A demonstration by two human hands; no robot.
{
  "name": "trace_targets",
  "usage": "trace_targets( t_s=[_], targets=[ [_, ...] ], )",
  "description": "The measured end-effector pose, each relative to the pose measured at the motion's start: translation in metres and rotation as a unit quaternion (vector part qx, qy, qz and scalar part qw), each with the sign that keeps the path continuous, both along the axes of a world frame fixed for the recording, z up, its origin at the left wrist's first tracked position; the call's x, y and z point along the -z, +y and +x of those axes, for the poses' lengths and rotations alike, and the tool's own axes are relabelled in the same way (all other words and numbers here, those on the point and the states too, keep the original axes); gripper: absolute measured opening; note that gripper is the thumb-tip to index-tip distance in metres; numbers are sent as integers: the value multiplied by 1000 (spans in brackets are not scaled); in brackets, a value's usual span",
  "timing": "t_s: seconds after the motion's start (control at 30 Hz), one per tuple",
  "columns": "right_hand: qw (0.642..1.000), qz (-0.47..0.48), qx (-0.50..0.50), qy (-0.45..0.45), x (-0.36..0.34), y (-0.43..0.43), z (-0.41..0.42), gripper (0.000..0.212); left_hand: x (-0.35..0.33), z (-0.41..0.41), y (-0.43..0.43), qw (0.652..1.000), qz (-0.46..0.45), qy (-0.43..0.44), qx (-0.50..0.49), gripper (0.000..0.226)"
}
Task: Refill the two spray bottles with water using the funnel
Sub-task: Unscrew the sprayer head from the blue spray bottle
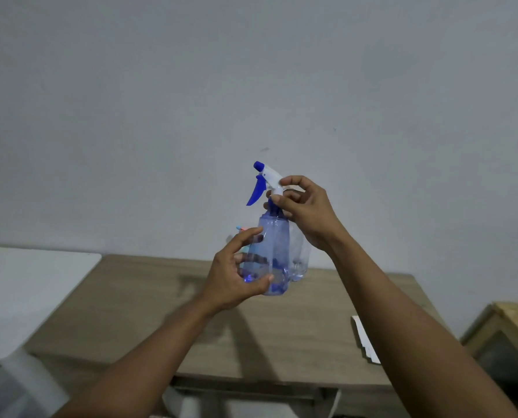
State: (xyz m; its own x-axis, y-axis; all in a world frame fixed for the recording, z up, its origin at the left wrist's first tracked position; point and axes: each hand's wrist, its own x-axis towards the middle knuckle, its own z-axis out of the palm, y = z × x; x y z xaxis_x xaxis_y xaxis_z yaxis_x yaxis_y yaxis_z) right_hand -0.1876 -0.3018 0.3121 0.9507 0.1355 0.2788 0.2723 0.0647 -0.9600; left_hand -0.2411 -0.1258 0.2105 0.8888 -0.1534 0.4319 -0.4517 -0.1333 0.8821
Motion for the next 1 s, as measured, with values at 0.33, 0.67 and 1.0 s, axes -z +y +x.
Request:
trace_targets(
  t_s=[0.33, 0.67, 1.0],
  targets=[
    [998, -54, 25, -27, 2, -2, 11, 24, 0, 5, 5, 999, -5, 27, 25, 94],
    [996, -63, 49, -42, 2, 3, 20, 26, -5, 12, 3, 999, -2, 29, 21, 90],
    [995, -66, 50, -50, 3, 6, 27, 24, -5, 21, 7, 1000, 5, 23, 17, 88]
  ],
)
